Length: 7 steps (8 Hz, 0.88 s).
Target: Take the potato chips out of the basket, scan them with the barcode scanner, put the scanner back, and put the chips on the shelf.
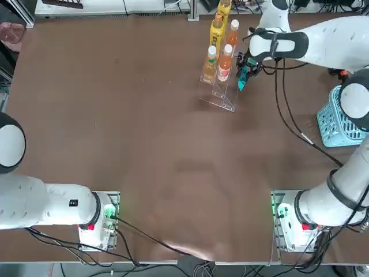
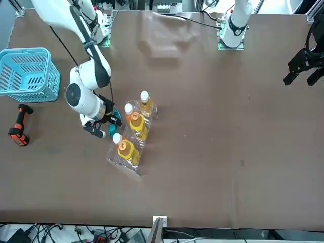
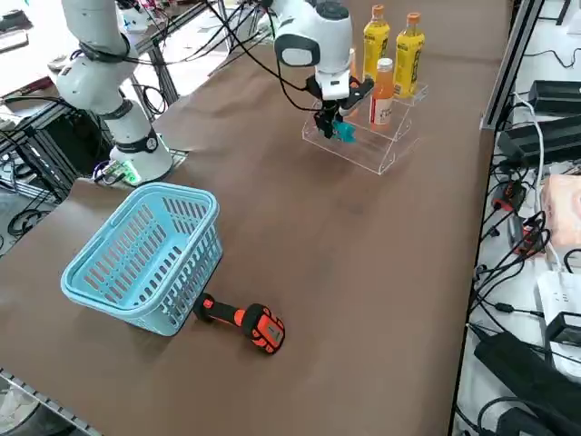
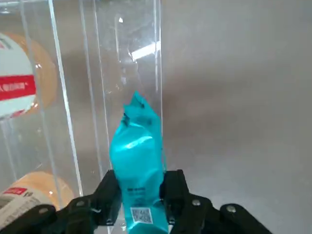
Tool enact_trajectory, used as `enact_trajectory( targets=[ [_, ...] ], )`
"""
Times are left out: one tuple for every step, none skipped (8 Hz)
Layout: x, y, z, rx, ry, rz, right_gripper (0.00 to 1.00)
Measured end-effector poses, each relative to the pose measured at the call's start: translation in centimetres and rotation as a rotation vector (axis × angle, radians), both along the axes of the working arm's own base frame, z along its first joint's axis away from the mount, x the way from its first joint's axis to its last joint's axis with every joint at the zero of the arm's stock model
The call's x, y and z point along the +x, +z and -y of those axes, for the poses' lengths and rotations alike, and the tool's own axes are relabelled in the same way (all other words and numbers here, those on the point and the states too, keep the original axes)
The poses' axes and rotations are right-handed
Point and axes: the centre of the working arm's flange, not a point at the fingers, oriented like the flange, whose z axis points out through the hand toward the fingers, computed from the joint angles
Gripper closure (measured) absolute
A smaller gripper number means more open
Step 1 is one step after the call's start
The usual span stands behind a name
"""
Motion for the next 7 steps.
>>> enact_trajectory(
  targets=[
    [0.12,0.23,-0.39,0.003,-0.003,0.004,0.55],
    [0.29,0.52,-0.68,0.006,-0.004,0.010,0.55],
    [0.44,0.56,-0.73,0.007,-0.006,0.012,0.55],
    [0.56,0.50,-0.76,0.008,-0.006,0.012,0.55],
    [0.64,0.45,-0.81,0.009,-0.007,0.012,0.55],
    [0.74,0.36,-0.90,0.010,-0.007,0.012,0.54],
    [0.82,0.20,-0.94,0.011,-0.007,0.010,0.52]
  ],
)
